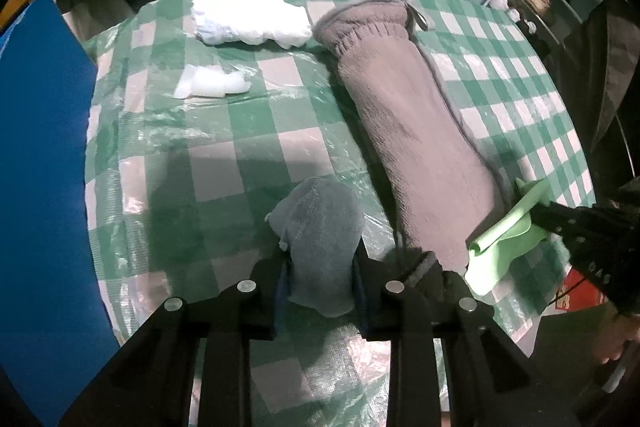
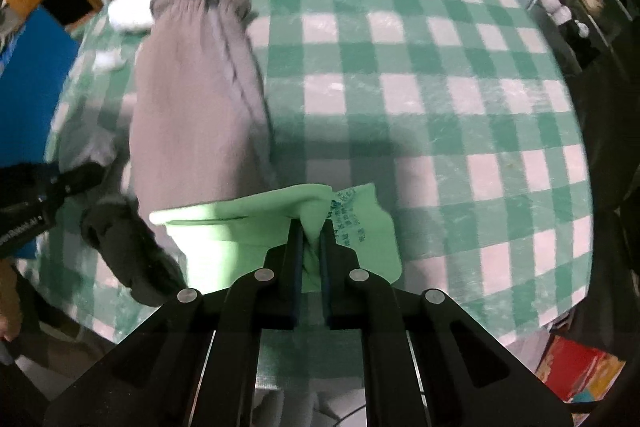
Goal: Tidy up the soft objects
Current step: 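Lift the green glove and grey sock ball toward the box with both tools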
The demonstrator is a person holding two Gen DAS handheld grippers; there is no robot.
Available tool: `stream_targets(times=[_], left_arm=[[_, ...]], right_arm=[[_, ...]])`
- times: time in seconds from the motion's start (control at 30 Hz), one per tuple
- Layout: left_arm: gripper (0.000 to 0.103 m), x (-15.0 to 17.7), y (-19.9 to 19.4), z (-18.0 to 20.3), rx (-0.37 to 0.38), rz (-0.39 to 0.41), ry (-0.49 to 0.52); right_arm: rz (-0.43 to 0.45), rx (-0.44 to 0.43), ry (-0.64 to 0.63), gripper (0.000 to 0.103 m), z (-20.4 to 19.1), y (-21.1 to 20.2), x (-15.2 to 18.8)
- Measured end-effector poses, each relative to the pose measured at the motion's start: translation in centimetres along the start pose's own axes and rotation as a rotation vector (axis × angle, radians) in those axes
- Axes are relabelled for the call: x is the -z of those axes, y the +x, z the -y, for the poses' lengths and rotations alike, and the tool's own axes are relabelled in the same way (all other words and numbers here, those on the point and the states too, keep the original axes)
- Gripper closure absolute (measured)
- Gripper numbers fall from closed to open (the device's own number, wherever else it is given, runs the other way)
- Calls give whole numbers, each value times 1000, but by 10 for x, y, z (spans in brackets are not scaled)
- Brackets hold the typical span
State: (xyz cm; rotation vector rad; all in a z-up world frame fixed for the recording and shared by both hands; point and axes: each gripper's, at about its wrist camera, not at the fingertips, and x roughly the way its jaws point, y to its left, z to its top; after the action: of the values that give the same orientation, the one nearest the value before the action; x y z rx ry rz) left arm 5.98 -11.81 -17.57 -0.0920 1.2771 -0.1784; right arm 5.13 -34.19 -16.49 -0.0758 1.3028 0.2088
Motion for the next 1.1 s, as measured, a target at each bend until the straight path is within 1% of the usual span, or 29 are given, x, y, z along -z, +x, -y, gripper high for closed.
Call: stream_targets(times=[0.2,0.33,0.73,0.9,1.1], left_arm=[[77,-2,-19,-2,13,50,-9],[78,-5,-32,-4,27,79,-23],[78,-7,-74,-2,36,174,-20],[78,-7,-88,-1,41,202,-15],[78,-5,-103,0,28,232,-6]], right_arm=[[81,-24,42,97,5,-21,-10],[115,-40,50,97,6,-34,-12],[217,-69,40,97,-2,-68,-23],[257,-83,23,97,-11,-80,-28],[290,-102,13,97,-19,-93,-34]])
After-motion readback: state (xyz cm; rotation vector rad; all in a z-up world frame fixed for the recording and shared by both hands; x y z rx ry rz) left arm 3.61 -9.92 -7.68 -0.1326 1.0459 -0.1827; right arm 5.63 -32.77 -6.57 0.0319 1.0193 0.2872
